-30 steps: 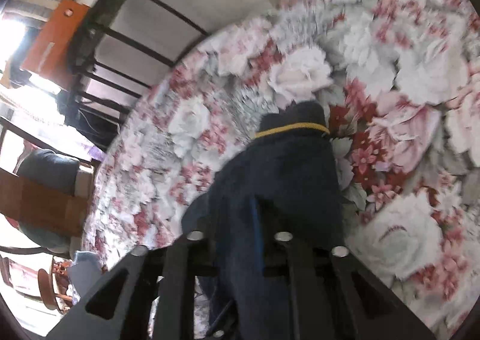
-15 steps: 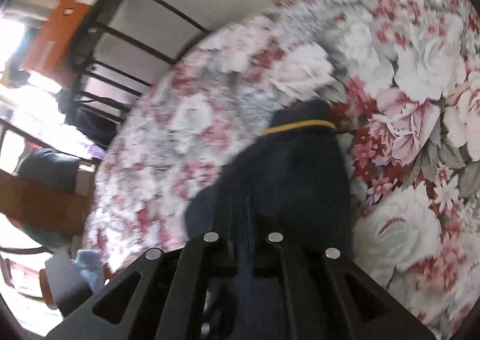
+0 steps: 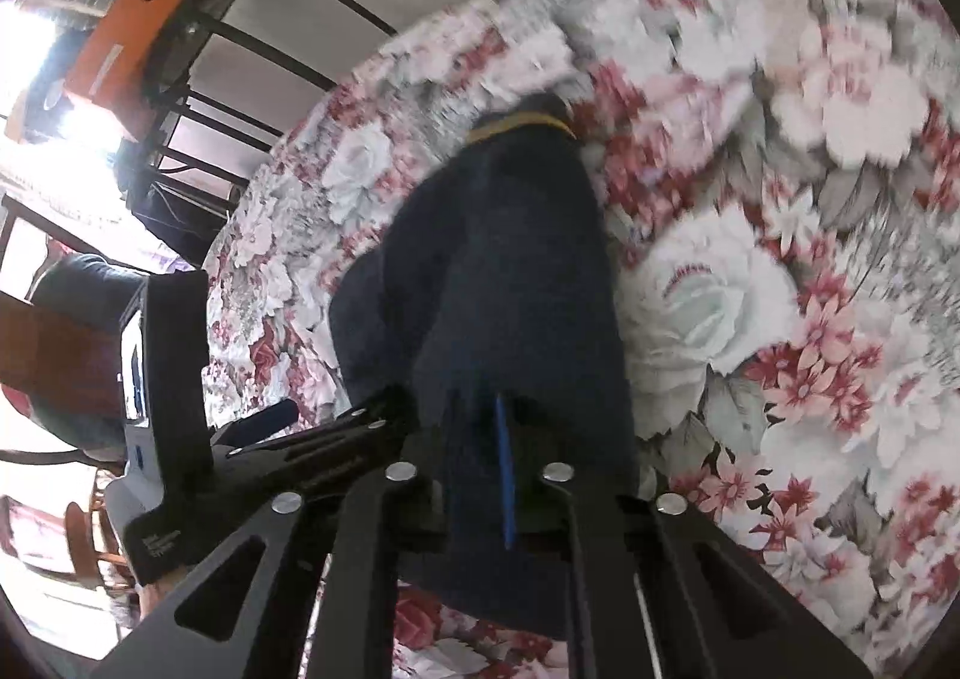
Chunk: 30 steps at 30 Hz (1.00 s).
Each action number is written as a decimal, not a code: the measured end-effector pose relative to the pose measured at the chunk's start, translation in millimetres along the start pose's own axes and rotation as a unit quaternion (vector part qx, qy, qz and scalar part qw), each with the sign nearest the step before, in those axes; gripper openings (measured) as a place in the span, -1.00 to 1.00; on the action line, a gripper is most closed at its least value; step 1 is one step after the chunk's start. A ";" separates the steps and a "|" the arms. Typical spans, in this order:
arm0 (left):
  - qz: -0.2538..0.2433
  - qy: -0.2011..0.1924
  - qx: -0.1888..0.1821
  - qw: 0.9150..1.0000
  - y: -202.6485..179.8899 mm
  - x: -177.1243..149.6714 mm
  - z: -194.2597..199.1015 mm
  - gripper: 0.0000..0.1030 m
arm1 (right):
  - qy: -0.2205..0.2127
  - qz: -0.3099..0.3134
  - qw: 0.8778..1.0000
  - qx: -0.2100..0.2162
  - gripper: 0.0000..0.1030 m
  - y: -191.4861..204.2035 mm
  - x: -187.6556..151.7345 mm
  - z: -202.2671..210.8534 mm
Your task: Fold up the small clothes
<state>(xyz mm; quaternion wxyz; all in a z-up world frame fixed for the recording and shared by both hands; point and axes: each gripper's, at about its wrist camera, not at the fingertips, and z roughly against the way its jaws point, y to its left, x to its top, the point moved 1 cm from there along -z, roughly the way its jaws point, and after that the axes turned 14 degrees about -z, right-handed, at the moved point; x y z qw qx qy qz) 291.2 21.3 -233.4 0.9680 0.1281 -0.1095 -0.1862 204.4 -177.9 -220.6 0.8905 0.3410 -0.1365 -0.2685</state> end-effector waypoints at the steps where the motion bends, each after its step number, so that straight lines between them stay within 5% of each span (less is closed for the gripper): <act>1: -0.012 -0.002 0.019 1.000 -6.2 1.0 -2.0 0.92 | 0.006 -0.014 1.000 0.004 -1.00 -10.6 2.0 -5.0; 6: -0.029 -0.006 0.053 0.998 -20.7 3.2 -9.6 0.92 | 0.038 -0.089 0.993 0.070 -1.00 -42.5 8.4 -17.1; 11: 0.007 0.012 0.000 1.000 -7.0 1.6 -1.7 0.92 | 0.030 -0.081 0.994 0.067 -1.00 -34.2 6.2 -7.4; 13: 0.020 0.005 -0.036 0.999 2.3 -1.3 14.9 0.92 | 0.013 -0.058 0.997 0.053 -0.90 -22.0 0.7 10.2; 15: 0.012 -0.023 -0.036 0.999 3.9 -4.0 37.6 0.92 | -0.006 -0.005 0.999 0.047 -0.45 -6.3 -7.9 29.5; 17: -0.011 -0.050 -0.025 0.998 -0.7 -9.6 56.9 0.92 | -0.024 0.030 0.998 0.039 -0.33 0.6 -18.8 42.6; 20: -0.049 -0.057 -0.014 0.997 -14.0 -22.7 60.2 0.92 | -0.012 0.039 0.999 0.029 -0.33 1.2 -31.4 48.7; 25: -0.065 0.004 -0.023 0.998 -24.6 -36.5 20.4 0.92 | 0.030 0.053 0.998 0.009 -0.36 3.2 -37.6 26.6; 30: -0.035 0.035 -0.063 0.997 -19.7 -36.3 -16.0 0.92 | 0.059 -0.005 0.998 -0.002 -0.85 -25.2 -28.3 0.8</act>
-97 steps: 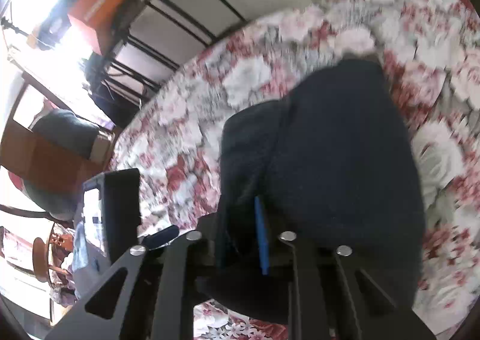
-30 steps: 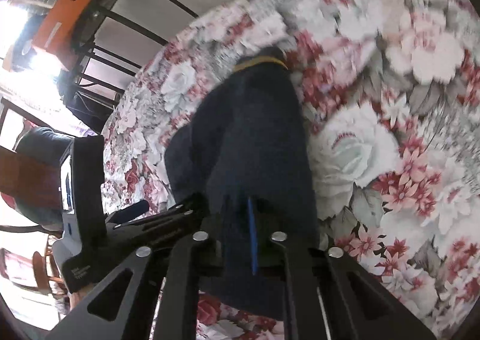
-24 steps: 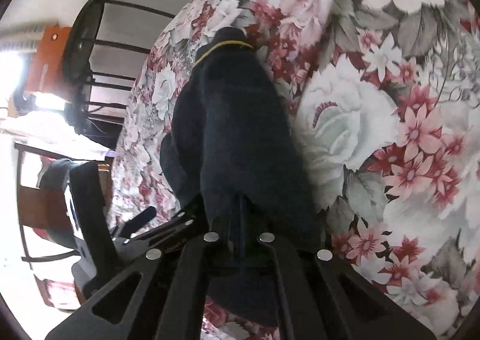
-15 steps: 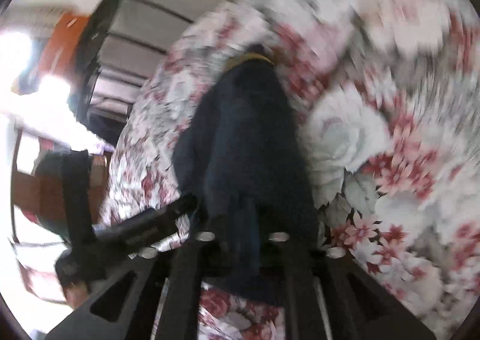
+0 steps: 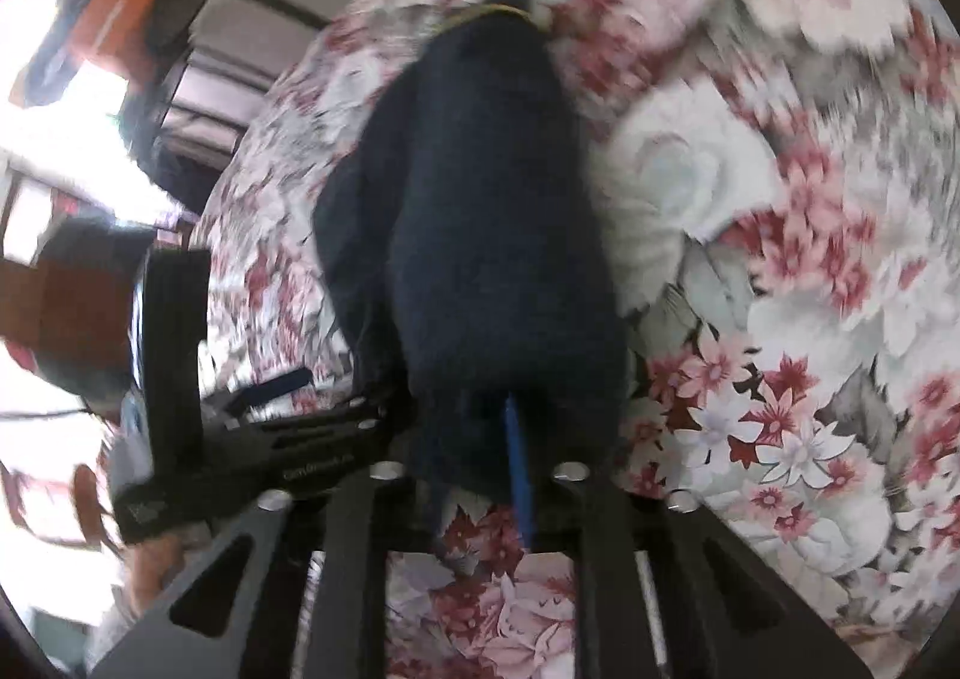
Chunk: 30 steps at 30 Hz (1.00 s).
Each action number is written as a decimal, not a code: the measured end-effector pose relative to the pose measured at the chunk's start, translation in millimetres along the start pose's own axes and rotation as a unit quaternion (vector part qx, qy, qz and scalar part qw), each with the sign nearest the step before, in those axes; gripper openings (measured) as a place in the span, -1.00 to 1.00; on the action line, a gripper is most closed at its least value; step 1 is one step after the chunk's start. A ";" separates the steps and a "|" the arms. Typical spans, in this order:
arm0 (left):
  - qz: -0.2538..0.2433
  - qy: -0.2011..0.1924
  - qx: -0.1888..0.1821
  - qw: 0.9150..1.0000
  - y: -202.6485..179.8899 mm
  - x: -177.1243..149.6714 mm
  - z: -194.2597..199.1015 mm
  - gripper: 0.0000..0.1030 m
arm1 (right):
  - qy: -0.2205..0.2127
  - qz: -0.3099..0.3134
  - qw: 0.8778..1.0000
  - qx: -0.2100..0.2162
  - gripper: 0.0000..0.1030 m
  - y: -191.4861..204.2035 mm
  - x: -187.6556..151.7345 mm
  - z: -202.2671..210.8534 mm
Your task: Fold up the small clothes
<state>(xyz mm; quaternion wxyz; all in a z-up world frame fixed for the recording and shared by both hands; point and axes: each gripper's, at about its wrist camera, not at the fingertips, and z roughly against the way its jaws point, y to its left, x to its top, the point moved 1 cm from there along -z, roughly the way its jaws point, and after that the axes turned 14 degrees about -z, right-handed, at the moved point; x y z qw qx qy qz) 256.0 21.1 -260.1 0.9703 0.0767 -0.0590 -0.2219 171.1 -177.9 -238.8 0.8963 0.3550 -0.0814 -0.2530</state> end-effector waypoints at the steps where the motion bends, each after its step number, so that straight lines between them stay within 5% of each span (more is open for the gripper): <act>1: -0.001 0.001 0.000 1.000 0.2 1.6 -1.8 0.92 | 0.007 -0.014 1.000 0.008 -0.86 -5.6 4.0 -3.0; 8: 0.023 0.015 -0.030 0.999 12.2 8.7 -6.4 0.92 | 0.011 -0.027 0.999 -0.013 -0.76 5.8 6.6 -9.4; 10: 0.036 0.011 -0.047 0.998 20.5 10.8 3.8 0.92 | 0.005 -0.024 1.000 -0.008 -0.49 17.1 5.4 5.1; 13: 0.042 -0.056 -0.057 0.996 33.5 13.9 41.0 0.91 | -0.038 0.015 0.999 0.029 -0.23 42.9 4.2 36.1; 15: 0.040 -0.099 -0.064 0.992 40.4 16.4 57.6 0.91 | -0.093 0.049 0.994 0.021 0.35 51.9 9.3 54.3; 19: 0.055 -0.090 -0.103 0.989 44.3 17.6 41.9 0.91 | -0.137 0.016 0.990 -0.004 0.35 29.1 31.0 58.1; 30: 0.049 -0.081 -0.146 0.985 20.0 28.1 7.1 0.91 | -0.089 -0.046 0.994 0.031 0.35 -0.5 45.2 16.9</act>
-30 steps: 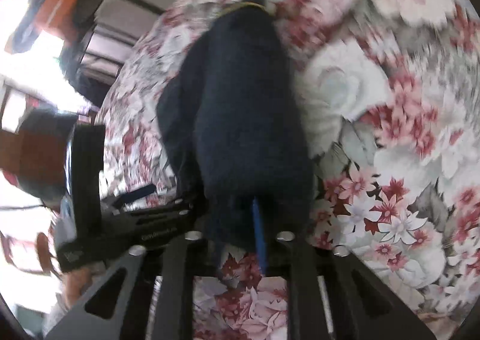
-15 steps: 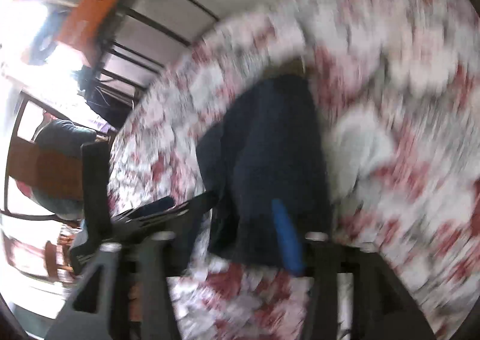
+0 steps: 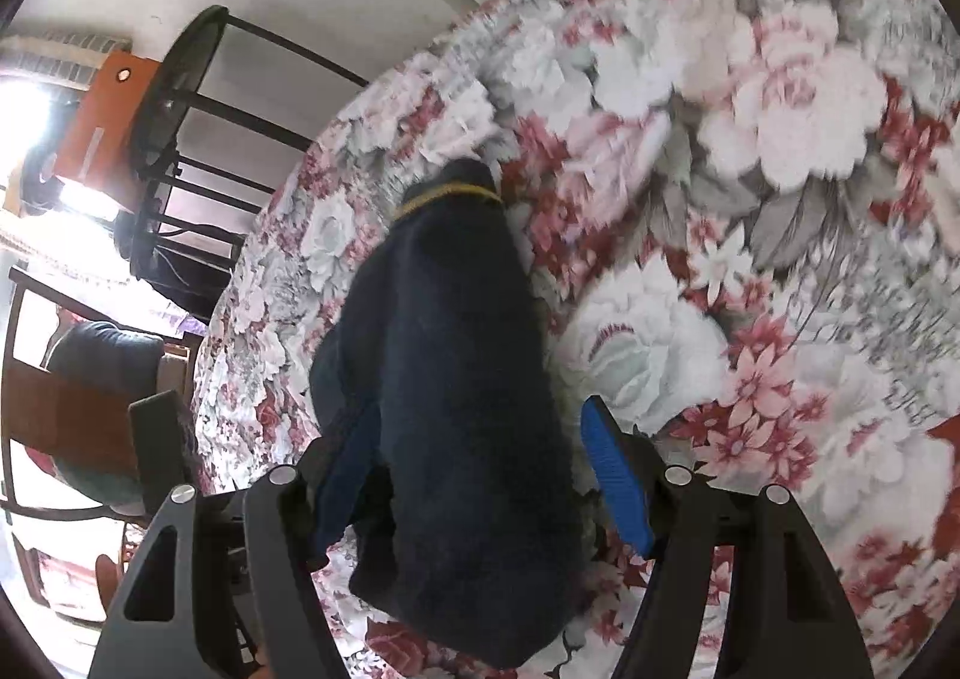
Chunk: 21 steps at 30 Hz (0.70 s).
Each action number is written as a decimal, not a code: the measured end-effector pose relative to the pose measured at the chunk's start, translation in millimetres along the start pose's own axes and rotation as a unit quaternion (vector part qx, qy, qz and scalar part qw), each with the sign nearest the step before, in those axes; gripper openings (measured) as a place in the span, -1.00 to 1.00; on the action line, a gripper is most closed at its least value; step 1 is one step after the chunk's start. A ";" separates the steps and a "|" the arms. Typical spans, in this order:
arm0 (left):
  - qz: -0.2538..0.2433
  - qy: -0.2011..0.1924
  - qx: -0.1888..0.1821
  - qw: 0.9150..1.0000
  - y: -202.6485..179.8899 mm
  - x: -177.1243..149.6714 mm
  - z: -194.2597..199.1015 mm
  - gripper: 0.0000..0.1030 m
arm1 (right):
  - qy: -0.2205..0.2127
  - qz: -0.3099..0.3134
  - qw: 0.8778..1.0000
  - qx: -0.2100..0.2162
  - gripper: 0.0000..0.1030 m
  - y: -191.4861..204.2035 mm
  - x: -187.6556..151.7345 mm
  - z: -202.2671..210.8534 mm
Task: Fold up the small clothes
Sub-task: 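Grasp the cardigan bundle with the left gripper while the right gripper keeps holding it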
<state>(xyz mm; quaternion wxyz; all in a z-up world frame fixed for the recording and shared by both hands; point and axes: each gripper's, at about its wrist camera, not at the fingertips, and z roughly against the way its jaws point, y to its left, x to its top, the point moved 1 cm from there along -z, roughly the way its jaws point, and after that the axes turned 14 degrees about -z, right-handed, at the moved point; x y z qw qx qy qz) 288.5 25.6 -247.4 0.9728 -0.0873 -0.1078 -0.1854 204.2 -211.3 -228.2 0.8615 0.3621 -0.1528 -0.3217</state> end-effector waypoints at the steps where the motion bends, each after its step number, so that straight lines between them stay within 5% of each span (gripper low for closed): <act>1: 0.005 0.002 -0.005 1.000 1.6 0.5 -2.0 0.92 | 0.006 -0.004 1.000 0.001 0.35 -2.6 0.0 -2.1; 7: 0.060 0.012 -0.064 0.996 17.0 -0.9 -20.1 0.92 | 0.027 0.014 1.000 0.002 0.35 0.4 -6.4 -23.9; 21: 0.055 0.013 -0.086 0.995 23.3 -1.6 -14.5 0.90 | 0.042 -0.009 0.999 0.020 0.35 -8.6 -2.8 -42.3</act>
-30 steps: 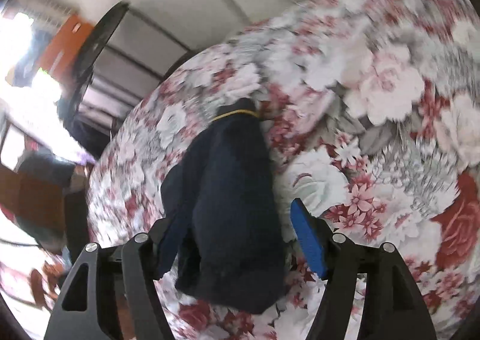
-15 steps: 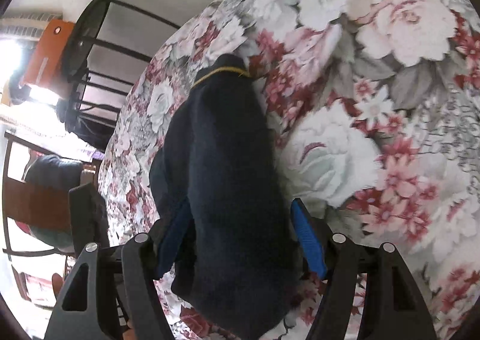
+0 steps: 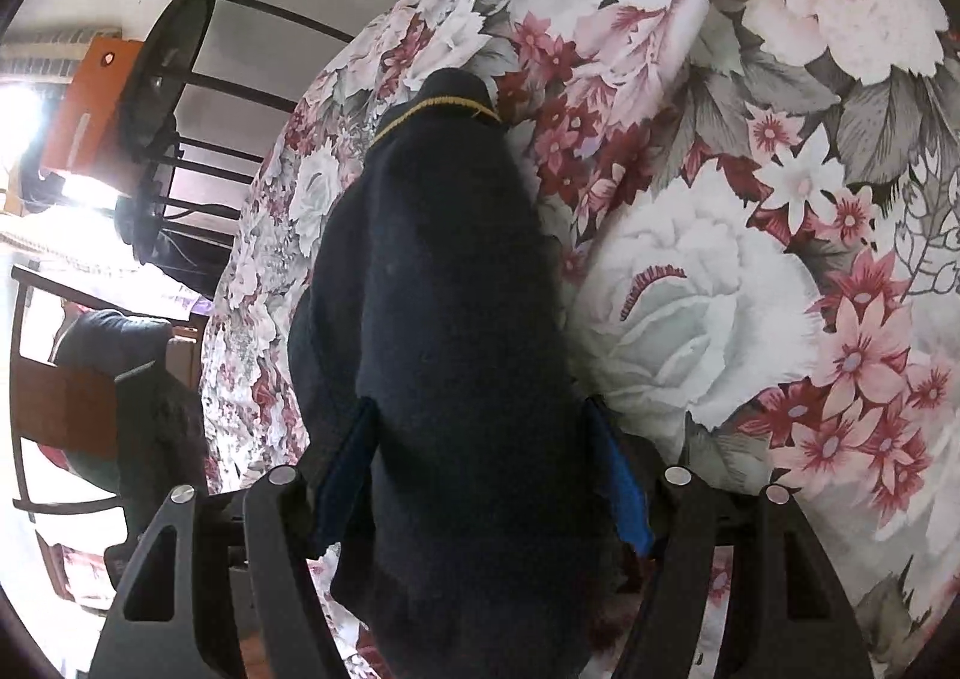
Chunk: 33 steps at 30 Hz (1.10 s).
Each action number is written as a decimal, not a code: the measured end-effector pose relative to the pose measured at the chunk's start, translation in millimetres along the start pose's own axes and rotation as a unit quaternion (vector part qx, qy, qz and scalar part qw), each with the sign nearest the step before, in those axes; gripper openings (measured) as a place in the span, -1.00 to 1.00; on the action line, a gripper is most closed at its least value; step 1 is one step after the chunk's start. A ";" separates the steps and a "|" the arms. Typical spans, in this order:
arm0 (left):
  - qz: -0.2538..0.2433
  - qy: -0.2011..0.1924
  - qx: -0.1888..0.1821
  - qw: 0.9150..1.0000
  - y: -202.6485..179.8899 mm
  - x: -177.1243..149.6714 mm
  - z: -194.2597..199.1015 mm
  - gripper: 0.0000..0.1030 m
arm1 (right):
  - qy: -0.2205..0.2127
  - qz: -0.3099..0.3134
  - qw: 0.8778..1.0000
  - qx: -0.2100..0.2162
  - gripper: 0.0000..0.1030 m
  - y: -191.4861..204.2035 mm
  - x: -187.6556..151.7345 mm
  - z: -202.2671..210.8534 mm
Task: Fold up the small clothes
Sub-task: 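Grasp the cardigan bundle with the left gripper while the right gripper keeps holding it, then lift the folded cardigan bundle off the bed with both grippers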
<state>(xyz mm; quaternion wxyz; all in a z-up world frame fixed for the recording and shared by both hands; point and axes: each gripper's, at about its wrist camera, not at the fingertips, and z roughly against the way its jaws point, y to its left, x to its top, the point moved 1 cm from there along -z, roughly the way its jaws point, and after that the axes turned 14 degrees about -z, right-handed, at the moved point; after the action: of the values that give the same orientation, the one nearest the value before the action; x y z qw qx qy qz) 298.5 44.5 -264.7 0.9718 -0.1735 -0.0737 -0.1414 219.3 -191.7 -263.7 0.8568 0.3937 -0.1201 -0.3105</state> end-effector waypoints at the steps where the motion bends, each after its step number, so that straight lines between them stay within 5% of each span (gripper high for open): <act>1: -0.004 0.000 -0.006 1.000 -1.1 -0.9 -0.6 0.90 | 0.001 -0.002 1.000 0.001 0.35 -1.2 0.8 0.6; 13: -0.026 -0.014 -0.006 1.000 1.4 -2.5 -10.7 0.92 | 0.002 0.003 1.000 -0.005 0.29 -4.6 -0.8 0.1; 17: -0.036 -0.021 -0.025 0.999 -8.2 0.5 -5.9 0.42 | -0.002 0.006 1.000 -0.015 0.18 0.2 -2.8 1.2; 30: 0.007 -0.028 -0.047 0.998 7.6 0.1 -13.7 0.46 | 0.017 -0.024 1.000 0.006 0.18 -9.4 0.0 -2.9; 33: -0.004 -0.033 -0.048 0.998 0.5 2.0 -12.6 0.25 | 0.013 -0.017 1.000 0.002 0.16 -5.8 -1.9 -2.5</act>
<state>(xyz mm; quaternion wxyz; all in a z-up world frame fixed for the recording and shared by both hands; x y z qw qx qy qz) 301.7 39.9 -276.2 0.9588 -0.2244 -0.0996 -0.1431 216.3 -192.0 -269.7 0.8522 0.4009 -0.1029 -0.3200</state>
